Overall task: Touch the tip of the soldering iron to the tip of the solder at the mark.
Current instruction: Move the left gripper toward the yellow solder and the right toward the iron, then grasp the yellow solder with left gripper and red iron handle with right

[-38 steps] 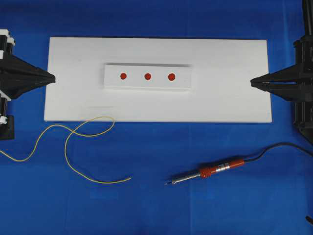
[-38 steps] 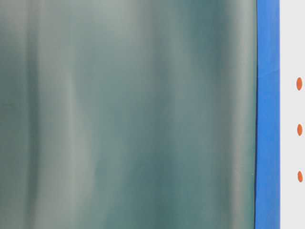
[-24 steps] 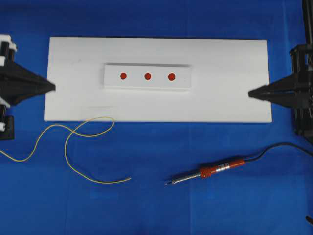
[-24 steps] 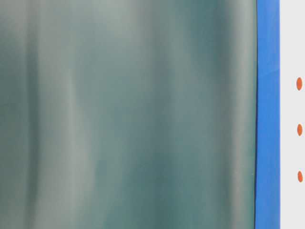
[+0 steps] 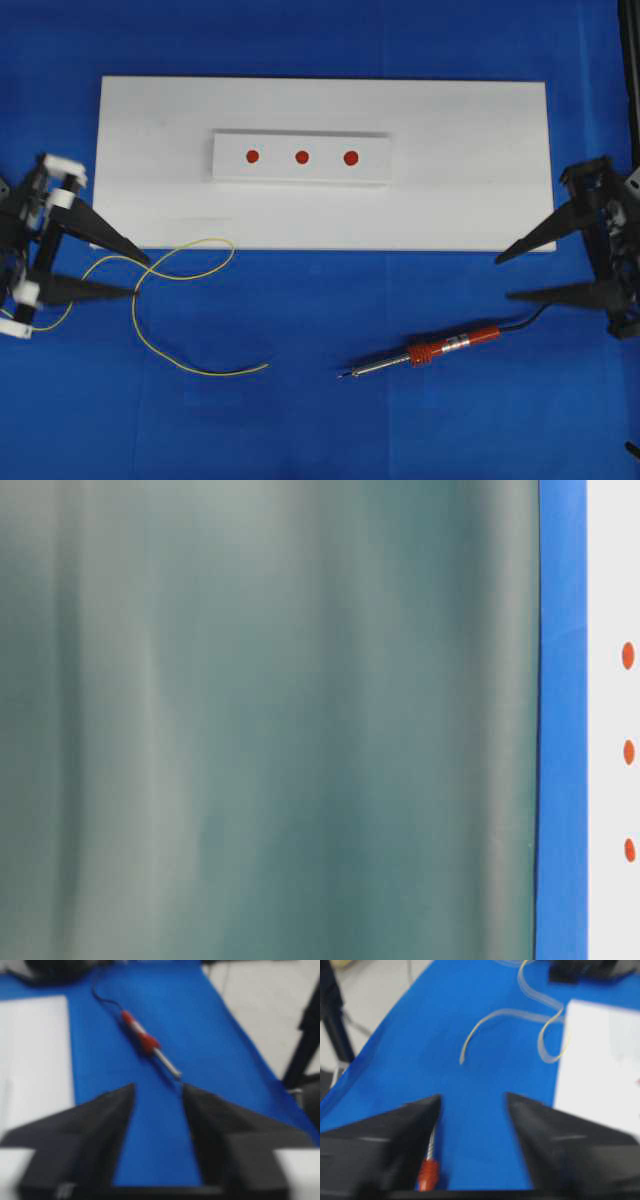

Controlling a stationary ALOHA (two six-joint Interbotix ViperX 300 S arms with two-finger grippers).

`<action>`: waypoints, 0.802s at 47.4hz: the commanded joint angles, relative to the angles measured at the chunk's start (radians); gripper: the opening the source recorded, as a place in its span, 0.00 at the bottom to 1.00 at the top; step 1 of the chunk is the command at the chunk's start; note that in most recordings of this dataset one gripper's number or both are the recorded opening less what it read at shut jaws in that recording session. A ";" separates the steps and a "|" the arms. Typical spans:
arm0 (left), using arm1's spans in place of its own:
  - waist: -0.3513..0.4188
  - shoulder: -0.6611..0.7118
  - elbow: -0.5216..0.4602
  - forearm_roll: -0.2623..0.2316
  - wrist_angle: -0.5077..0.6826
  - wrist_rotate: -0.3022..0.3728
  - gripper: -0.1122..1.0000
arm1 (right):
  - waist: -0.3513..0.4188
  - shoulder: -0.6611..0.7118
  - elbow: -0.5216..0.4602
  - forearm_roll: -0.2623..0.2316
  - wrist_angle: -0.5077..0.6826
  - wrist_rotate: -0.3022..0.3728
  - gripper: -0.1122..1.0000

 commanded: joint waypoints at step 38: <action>-0.170 0.736 -0.100 -0.006 -0.334 -0.092 0.83 | 0.192 0.746 0.063 0.132 -0.637 0.040 0.90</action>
